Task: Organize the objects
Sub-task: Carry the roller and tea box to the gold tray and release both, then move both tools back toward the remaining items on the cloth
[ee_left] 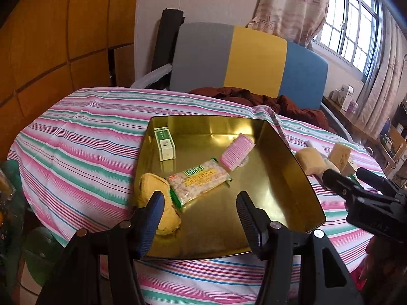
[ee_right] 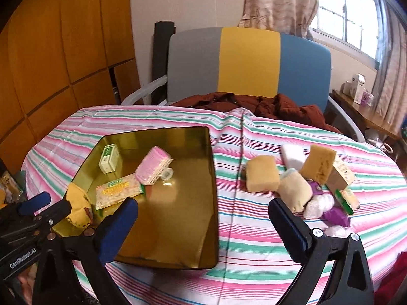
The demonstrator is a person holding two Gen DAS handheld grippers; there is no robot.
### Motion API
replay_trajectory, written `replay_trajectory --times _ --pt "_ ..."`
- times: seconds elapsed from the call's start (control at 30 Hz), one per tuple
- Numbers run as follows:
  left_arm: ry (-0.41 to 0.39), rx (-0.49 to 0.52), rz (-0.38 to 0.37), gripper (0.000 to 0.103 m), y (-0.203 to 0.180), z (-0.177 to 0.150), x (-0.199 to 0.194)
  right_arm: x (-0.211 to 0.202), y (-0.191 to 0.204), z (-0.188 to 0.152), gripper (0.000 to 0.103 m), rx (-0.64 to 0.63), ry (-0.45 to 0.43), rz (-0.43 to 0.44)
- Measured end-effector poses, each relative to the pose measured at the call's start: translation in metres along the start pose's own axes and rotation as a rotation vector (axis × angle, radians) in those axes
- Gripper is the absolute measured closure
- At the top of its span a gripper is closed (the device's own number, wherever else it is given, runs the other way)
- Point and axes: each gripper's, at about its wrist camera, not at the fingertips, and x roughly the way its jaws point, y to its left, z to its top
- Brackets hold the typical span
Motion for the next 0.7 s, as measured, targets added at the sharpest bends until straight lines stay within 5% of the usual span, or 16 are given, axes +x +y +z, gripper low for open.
replay_trajectory --times 0.37,0.7 --pt "0.022 0.025 -0.039 0.043 -0.010 -0.009 0.011 0.010 -0.023 -0.010 0.000 0.042 0.034 -0.029" --pt "0.041 0.135 -0.081 0.043 -0.036 -0.013 0.016 0.013 -0.092 -0.013 0.000 0.158 0.079 -0.104"
